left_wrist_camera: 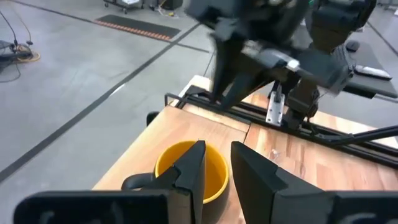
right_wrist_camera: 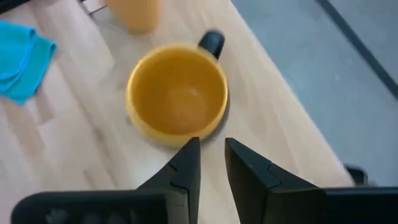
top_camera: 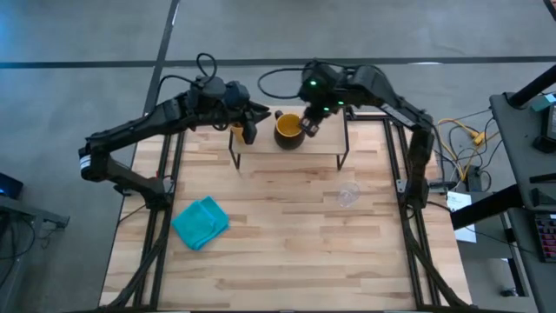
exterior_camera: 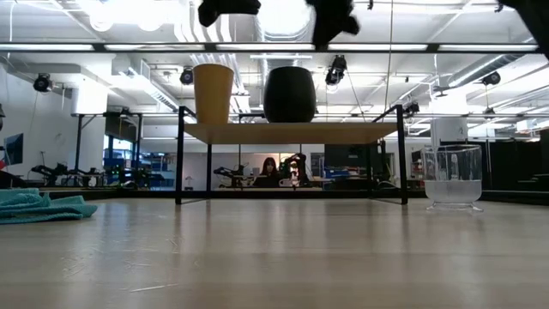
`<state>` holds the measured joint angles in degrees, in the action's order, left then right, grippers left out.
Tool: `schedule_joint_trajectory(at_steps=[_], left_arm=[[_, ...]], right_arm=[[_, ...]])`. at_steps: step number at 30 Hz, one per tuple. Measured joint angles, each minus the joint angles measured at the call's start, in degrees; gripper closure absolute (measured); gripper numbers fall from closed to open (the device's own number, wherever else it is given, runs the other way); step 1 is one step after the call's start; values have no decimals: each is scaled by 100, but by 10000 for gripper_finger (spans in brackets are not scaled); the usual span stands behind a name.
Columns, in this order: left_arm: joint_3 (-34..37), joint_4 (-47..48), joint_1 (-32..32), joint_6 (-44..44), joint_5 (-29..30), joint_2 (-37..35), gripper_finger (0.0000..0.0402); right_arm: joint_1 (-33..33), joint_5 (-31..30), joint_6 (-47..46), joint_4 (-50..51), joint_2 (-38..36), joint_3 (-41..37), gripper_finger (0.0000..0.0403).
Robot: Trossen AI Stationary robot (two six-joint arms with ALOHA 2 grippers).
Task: Stack small to large cups/mugs on shelf
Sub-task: Put the transparent mug on the shelf
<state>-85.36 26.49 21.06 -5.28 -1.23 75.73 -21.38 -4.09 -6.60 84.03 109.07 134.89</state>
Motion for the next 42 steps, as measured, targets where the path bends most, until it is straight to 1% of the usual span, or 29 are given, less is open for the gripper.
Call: schedule_joint_trajectory(at_steps=[4, 7, 12, 15, 19, 23, 28, 33, 38, 42], left_arm=[[2, 9, -2, 18, 0, -193, 338], [2, 1, -2, 20, 0, -362, 338], [7, 0, -2, 20, 0, -729, 338], [6, -3, -2, 20, 0, -916, 338], [39, 3, -2, 20, 0, -1155, 338], [41, 10, -2, 24, 0, -1290, 338], [44, 100, -2, 276, 0, -1328, 338], [54, 457, -2, 274, -1, -1315, 338], [67, 588, -2, 265, -2, -1315, 338], [64, 585, -7, 266, -2, -1322, 338]], right_arm=[[168, -1, -435, 632, -376, 0, 335], [346, 1, -762, 599, -635, -106, 335], [611, 27, -1293, 592, -867, -320, 335], [712, 117, -1543, 597, -963, -682, 335], [864, 617, -2040, 597, -1018, -1287, 335], [1134, 892, -2582, 605, -1018, -1944, 335], [1499, 924, -3378, 601, -1020, -2725, 335], [1803, 1064, -4321, 594, -1020, -3360, 335], [1929, 1180, -5198, 604, -1020, -3883, 335], [1938, 1199, -5723, 600, -1022, -4264, 335]])
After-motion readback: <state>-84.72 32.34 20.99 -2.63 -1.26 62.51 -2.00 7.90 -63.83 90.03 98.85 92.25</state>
